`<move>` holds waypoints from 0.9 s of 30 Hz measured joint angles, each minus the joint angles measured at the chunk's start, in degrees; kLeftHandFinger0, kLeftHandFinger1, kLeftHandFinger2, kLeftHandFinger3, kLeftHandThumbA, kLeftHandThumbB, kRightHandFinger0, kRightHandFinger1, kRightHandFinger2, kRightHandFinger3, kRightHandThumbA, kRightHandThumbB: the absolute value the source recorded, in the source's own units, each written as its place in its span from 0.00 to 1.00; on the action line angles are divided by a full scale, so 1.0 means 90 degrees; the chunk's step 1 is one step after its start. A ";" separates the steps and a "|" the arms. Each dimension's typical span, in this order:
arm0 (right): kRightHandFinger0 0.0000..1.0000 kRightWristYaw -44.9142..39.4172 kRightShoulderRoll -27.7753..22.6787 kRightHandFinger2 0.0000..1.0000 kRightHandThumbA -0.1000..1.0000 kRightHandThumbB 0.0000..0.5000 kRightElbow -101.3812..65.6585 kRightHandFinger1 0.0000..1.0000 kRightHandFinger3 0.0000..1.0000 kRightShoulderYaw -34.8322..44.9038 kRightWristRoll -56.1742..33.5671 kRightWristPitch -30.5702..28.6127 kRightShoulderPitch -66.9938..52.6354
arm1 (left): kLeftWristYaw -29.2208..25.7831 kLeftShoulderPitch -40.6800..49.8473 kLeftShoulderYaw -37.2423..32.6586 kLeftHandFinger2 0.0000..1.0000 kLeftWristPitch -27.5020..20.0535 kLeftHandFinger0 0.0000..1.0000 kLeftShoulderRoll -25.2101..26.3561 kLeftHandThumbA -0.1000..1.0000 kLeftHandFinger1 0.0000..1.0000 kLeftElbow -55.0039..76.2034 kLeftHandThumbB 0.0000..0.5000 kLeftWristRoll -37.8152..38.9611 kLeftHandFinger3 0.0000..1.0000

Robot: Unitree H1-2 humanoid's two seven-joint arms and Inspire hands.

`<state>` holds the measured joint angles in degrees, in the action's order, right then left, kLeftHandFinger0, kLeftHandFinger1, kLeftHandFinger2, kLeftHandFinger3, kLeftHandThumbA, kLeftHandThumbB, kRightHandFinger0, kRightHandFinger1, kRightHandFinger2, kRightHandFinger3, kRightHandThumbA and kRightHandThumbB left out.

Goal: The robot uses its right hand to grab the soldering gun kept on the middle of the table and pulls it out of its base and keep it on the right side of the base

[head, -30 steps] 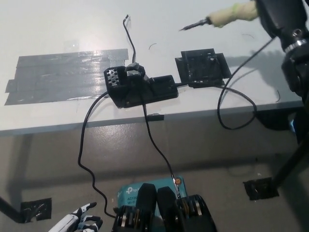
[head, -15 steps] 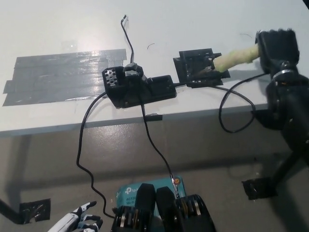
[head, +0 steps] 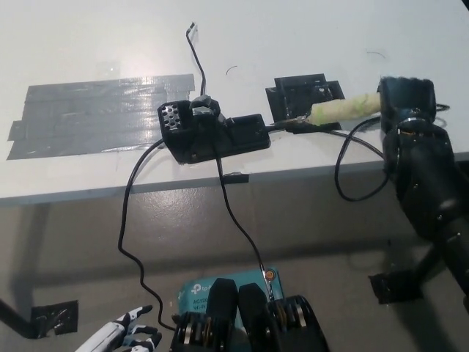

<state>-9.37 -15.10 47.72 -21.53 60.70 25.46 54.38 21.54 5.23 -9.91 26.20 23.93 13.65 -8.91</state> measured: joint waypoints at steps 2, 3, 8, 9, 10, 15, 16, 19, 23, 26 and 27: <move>1.00 -0.0292 -0.0080 1.00 0.47 1.00 -0.0120 1.00 1.00 -0.0130 0.0000 0.0025 0.0000 | 0.0001 -0.0002 0.0005 0.83 -0.0001 0.64 -0.0005 0.64 0.75 0.0000 0.51 -0.0016 1.00; 1.00 -0.0430 -0.0143 1.00 0.51 1.00 -0.0161 1.00 1.00 -0.0253 -0.0001 0.0025 0.0001 | 0.0001 -0.0003 0.0010 0.83 -0.0001 0.65 -0.0005 0.64 0.76 -0.0001 0.51 -0.0021 1.00; 1.00 -0.1122 -0.0411 1.00 0.60 1.00 -0.0319 1.00 1.00 -0.0687 -0.0015 0.0018 0.0008 | 0.0001 0.0003 0.0022 0.84 -0.0002 0.65 -0.0005 0.63 0.75 -0.0002 0.50 -0.0046 1.00; 1.00 -0.1245 -0.0461 1.00 0.64 1.00 -0.0350 1.00 1.00 -0.0767 -0.0019 0.0017 0.0026 | 0.0002 0.0005 0.0025 0.84 -0.0002 0.65 -0.0005 0.63 0.75 -0.0001 0.50 -0.0051 1.00; 1.00 -0.1382 -0.0501 1.00 0.65 1.00 -0.0373 1.00 1.00 -0.0832 -0.0025 0.0016 0.0049 | 0.0003 0.0010 0.0031 0.83 -0.0001 0.65 -0.0005 0.62 0.75 -0.0001 0.49 -0.0055 1.00; 1.00 -0.2050 -0.0685 1.00 0.67 1.00 -0.0669 1.00 1.00 -0.0944 -0.0168 0.0023 0.0262 | 0.0023 0.0088 0.0062 0.83 0.0000 0.64 -0.0004 0.62 0.75 0.0001 0.48 -0.0067 0.98; 1.00 -0.2182 -0.0715 1.00 0.67 1.00 -0.0781 1.00 1.00 -0.0938 -0.0205 0.0028 0.0292 | 0.0041 0.0105 0.0071 0.83 0.0000 0.64 -0.0004 0.62 0.75 0.0002 0.48 -0.0069 0.98; 1.00 -0.2550 -0.0784 1.00 0.71 1.00 -0.1055 1.00 1.00 -0.0900 -0.0327 0.0038 0.0414 | 0.0073 0.0149 0.0107 0.82 0.0000 0.65 -0.0005 0.61 0.75 0.0010 0.48 -0.0080 0.96; 1.00 -0.3014 -0.0865 1.00 0.65 1.00 -0.1371 1.00 1.00 -0.0863 -0.0462 0.0048 0.0541 | 0.0117 0.0171 0.0144 0.84 0.0000 0.64 -0.0005 0.64 0.75 0.0010 0.50 -0.0095 0.98; 1.00 -0.3234 -0.0979 1.00 0.66 1.00 -0.1773 1.00 1.00 -0.0763 -0.0565 0.0052 0.0548 | 0.0148 0.0180 0.0148 0.83 0.0000 0.63 -0.0004 0.64 0.74 0.0011 0.52 -0.0106 0.99; 1.00 -0.3296 -0.1044 1.00 0.68 1.00 -0.1958 1.00 1.00 -0.0720 -0.0599 0.0052 0.0541 | 0.0157 0.0184 0.0151 0.84 0.0000 0.64 -0.0004 0.64 0.75 0.0011 0.51 -0.0107 0.99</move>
<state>-39.04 -24.50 30.09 -28.01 55.30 25.93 59.25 22.95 6.88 -8.56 26.20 23.89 13.75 -9.87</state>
